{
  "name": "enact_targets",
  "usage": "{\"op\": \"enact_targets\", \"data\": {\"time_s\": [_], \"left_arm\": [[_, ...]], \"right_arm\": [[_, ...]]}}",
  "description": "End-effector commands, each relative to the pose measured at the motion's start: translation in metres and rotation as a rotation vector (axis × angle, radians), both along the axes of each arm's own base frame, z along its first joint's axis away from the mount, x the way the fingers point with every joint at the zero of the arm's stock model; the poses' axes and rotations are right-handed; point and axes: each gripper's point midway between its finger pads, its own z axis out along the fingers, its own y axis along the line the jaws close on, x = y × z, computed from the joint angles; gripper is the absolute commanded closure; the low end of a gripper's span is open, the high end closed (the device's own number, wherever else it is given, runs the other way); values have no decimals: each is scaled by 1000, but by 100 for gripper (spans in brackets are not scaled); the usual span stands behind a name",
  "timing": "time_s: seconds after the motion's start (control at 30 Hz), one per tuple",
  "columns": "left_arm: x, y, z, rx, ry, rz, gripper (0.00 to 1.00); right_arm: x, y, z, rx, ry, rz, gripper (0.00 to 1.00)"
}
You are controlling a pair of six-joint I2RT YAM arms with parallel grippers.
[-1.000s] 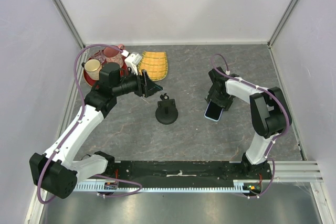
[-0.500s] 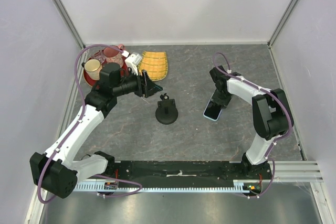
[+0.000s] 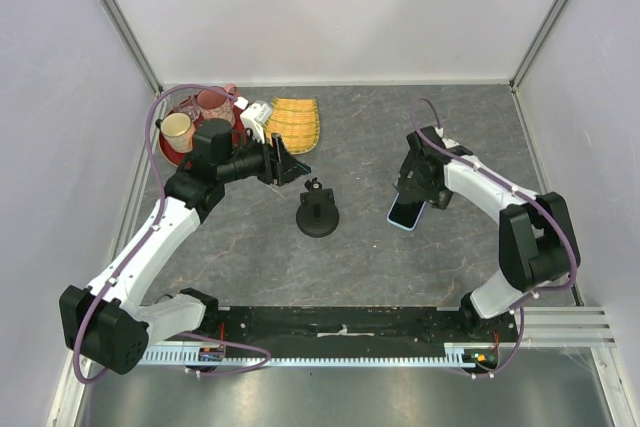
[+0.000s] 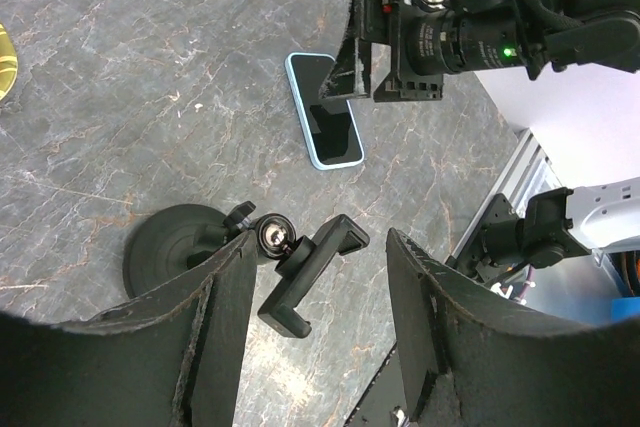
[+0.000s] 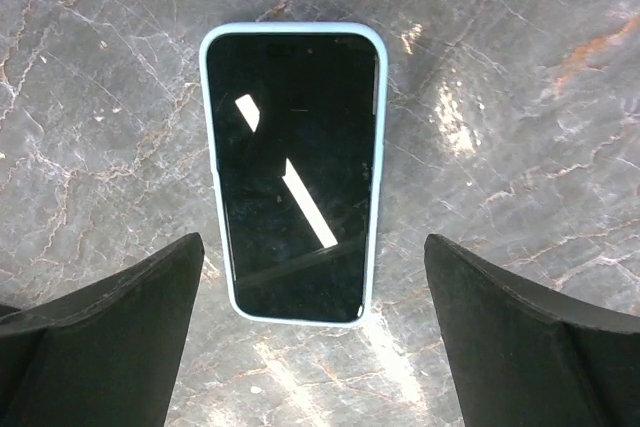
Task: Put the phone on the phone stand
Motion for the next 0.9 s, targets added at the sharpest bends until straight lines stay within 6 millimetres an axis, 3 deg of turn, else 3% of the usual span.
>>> {"op": "enact_targets", "data": {"time_s": [0.0, 0.03, 0.13, 0.37, 0.63, 0.87], "left_arm": [[-1, -5, 11, -48, -9, -22, 39], [-1, -5, 11, -49, -8, -23, 40], [-1, -5, 10, -49, -6, -24, 39], [-1, -5, 11, -50, -10, -25, 39], [-3, -6, 14, -57, -10, -32, 39], [-2, -5, 13, -55, -11, -30, 39]], "right_arm": [[9, 7, -12, -5, 88, -17, 2], [11, 9, -7, -14, 126, -16, 2], [9, 9, -18, -40, 216, -16, 2], [17, 12, -24, -3, 226, -43, 2], [9, 2, -47, 3, 288, -85, 2], [12, 11, -59, 45, 313, -79, 5]]}}
